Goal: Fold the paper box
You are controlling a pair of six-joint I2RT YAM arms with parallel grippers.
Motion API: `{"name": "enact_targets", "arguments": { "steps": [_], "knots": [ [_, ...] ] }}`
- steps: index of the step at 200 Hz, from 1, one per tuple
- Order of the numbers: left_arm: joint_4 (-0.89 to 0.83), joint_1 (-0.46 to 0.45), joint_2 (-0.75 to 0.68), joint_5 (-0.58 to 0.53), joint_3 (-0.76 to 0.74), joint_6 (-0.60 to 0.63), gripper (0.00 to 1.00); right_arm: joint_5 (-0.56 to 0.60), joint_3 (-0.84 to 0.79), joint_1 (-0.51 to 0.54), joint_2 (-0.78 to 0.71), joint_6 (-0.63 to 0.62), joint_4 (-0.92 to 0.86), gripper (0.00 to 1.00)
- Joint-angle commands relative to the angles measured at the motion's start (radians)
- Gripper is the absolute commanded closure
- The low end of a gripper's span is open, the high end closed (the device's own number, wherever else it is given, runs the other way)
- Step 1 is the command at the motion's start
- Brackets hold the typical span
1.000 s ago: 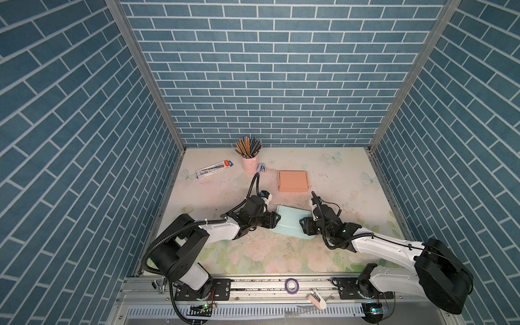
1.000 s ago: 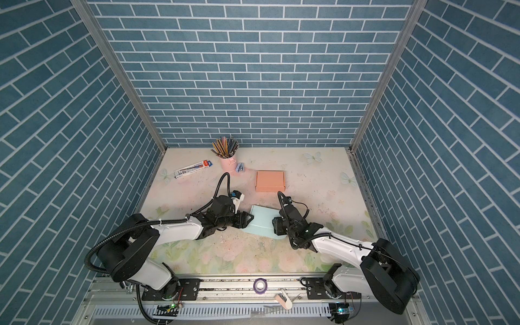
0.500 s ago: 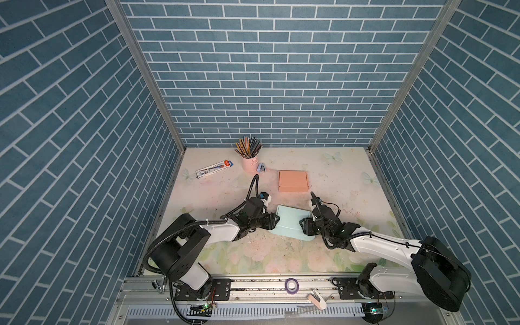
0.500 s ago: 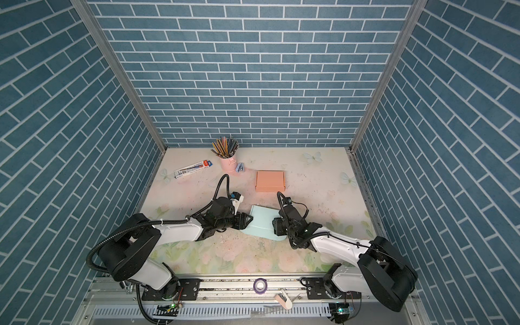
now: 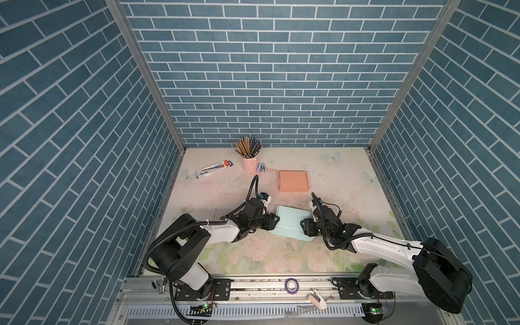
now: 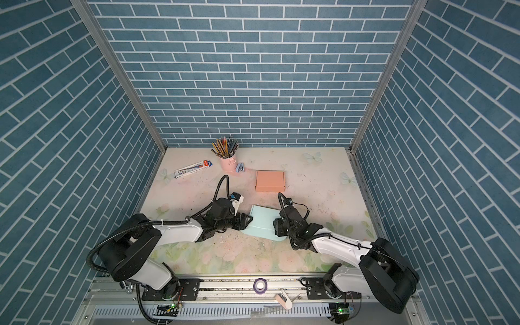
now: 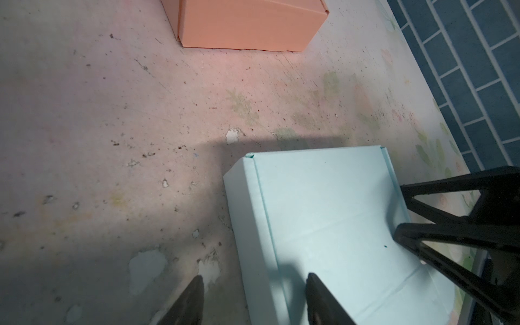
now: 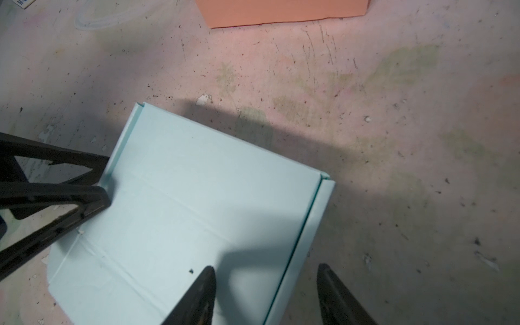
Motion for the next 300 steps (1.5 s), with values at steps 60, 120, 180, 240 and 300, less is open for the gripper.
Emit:
{"name": "enact_targets", "arguments": {
  "steps": [60, 120, 180, 240, 300],
  "knots": [
    [-0.071, -0.022, -0.011, -0.038, -0.024, 0.0, 0.44, 0.009, -0.018, -0.006, -0.022, 0.022, -0.041, 0.42],
    [-0.108, -0.033, -0.079, -0.048, -0.026, -0.001, 0.45, -0.075, -0.034, -0.056, -0.023, 0.05, 0.045, 0.42],
    [-0.116, -0.034, -0.105, -0.045, -0.031, -0.006, 0.47, -0.135, 0.013, -0.068, 0.04, 0.02, 0.076, 0.42],
    [-0.119, -0.036, -0.135, -0.043, -0.045, -0.007, 0.51, -0.17, 0.064, -0.068, 0.126, -0.001, 0.107, 0.43],
    [-0.115, -0.038, -0.153, -0.047, -0.071, -0.019, 0.53, -0.152, 0.125, -0.068, 0.185, -0.046, 0.062, 0.44]
  ]
}}
